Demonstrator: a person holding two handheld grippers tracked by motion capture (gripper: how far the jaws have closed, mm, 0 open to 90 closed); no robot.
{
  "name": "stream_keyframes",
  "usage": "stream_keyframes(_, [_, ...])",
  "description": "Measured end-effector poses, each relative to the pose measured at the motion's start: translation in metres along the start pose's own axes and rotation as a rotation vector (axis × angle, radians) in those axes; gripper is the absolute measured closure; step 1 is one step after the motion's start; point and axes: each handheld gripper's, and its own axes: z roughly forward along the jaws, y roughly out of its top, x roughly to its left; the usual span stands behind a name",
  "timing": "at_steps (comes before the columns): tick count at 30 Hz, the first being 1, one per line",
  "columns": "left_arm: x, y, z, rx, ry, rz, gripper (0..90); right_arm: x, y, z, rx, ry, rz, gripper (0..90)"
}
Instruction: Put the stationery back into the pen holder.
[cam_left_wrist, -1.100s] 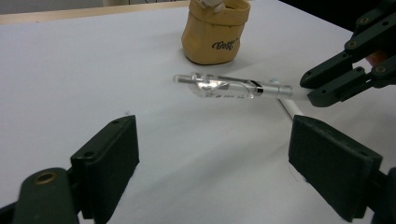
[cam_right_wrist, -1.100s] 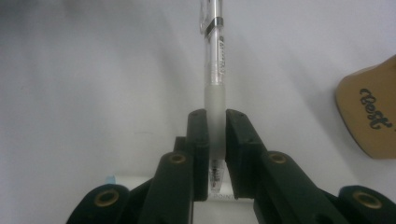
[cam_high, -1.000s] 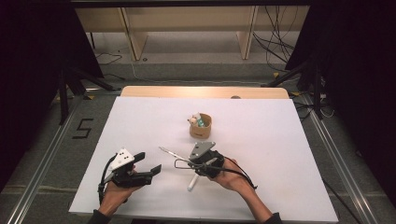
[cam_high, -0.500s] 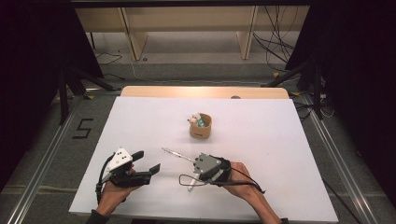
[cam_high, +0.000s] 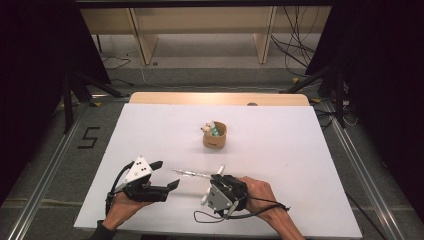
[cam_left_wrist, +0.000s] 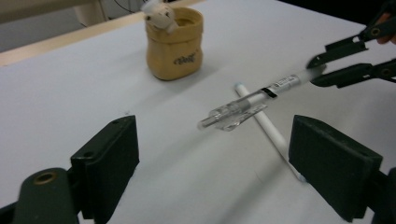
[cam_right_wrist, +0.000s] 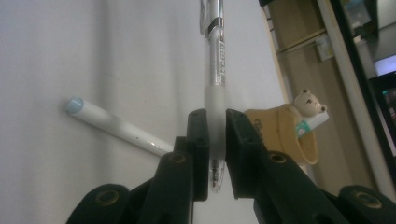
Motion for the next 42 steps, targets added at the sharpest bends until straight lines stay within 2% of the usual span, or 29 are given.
stream_keyframes(1, [-0.001,0.002,0.001,0.013,-0.008,0.009,15.6,0.003,0.001,-0.001,0.0,-0.012,-0.015,81.2])
stream_keyframes(2, [-0.002,0.004,0.003,0.029,-0.021,0.021,15.6,0.004,0.002,-0.001,-0.001,-0.019,-0.049,81.2])
stream_keyframes(3, [-0.003,0.006,0.004,0.039,-0.031,0.029,15.6,0.007,0.003,-0.001,0.002,-0.027,-0.05,81.2])
stream_keyframes(6, [-0.005,0.013,0.007,0.096,-0.05,0.08,15.7,0.013,0.005,-0.002,0.004,-0.053,-0.13,81.2])
stream_keyframes(12, [-0.009,0.024,0.013,0.143,-0.09,0.137,16.7,0.02,0.009,-0.005,-0.009,-0.088,-0.232,81.2])
stream_keyframes(15, [-0.012,0.03,0.017,0.173,-0.112,0.162,17.1,0.023,0.009,-0.007,0.009,-0.089,-0.242,81.2])
stream_keyframes(19, [-0.015,0.037,0.023,0.218,-0.146,0.195,17.5,0.024,0.01,-0.007,-0.001,-0.103,-0.293,81.2])
stream_keyframes(24, [-0.021,0.043,0.031,0.291,-0.188,0.251,18.2,0.027,0.012,-0.008,-0.012,-0.119,-0.331,81.2])
stream_keyframes(27, [-0.024,0.045,0.035,0.325,-0.205,0.272,18.6,0.028,0.012,-0.009,-0.012,-0.128,-0.36,81.2])
stream_keyframes(29, [-0.025,0.046,0.038,0.349,-0.219,0.29,18.9,0.031,0.012,-0.01,-0.01,-0.13,-0.352,81.2])
stream_keyframes(30, [-0.026,0.047,0.039,0.358,-0.219,0.298,19.2,0.03,0.012,-0.01,-0.016,-0.134,-0.379,81.2])
stream_keyframes(32, [-0.028,0.048,0.042,0.378,-0.221,0.314,20.0,0.032,0.013,-0.01,-0.021,-0.129,-0.391,81.2])
stream_keyframes(37, [-0.03,0.052,0.045,0.408,-0.259,0.338,27.7,0.035,0.015,-0.01,-0.025,-0.133,-0.425,81.2])
stream_keyframes(38, [-0.031,0.053,0.046,0.414,-0.266,0.342,29.0,0.037,0.014,-0.01,-0.02,-0.128,-0.409,81.2])
stream_keyframes(42, [-0.032,0.054,0.049,0.438,-0.289,0.351,35.2,0.038,0.015,-0.008,-0.032,-0.128,-0.444,81.2])
